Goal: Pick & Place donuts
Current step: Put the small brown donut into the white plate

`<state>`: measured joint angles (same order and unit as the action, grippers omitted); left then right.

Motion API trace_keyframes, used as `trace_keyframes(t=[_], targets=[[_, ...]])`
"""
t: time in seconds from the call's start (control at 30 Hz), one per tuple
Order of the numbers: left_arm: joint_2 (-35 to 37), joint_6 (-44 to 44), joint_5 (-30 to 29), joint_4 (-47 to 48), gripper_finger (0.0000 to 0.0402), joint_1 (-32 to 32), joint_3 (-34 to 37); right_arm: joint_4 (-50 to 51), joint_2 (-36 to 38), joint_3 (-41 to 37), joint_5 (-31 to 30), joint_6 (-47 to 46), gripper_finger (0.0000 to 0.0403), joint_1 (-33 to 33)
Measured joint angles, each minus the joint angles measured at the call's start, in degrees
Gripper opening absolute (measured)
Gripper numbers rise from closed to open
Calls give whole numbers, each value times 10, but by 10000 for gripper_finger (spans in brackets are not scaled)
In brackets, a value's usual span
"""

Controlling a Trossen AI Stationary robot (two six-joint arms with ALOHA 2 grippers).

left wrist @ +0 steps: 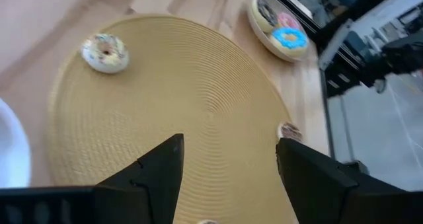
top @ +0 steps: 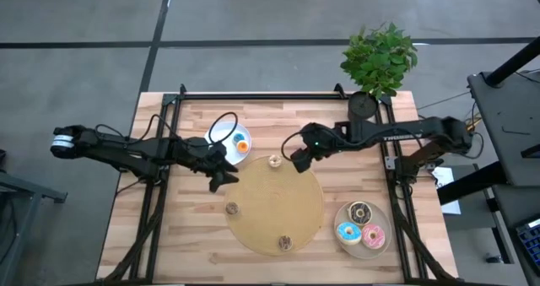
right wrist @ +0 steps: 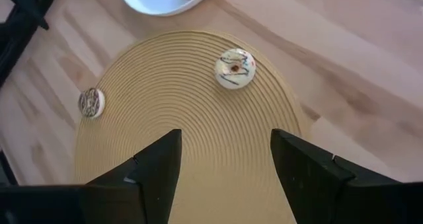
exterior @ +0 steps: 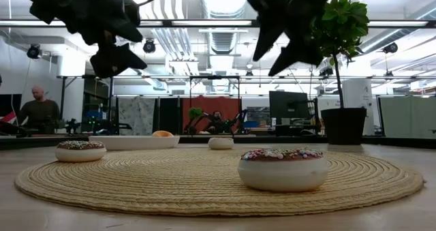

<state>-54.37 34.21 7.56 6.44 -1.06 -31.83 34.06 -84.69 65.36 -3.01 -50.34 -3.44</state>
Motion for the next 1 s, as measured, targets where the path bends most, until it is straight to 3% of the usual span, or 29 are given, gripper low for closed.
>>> trace_keyframes(t=[0.37, 0.63, 1.0], targets=[[0, -22, -36, 0, 213, 0, 0, -144, -21, -84, 33, -102, 224, -18], [0, -31, -38, 0, 213, 0, 0, -156, -59, -87, 50, -117, 224, -44], [0, -36, -38, 0, 213, 0, 0, -273, -160, -85, 87, -125, 224, -53]])
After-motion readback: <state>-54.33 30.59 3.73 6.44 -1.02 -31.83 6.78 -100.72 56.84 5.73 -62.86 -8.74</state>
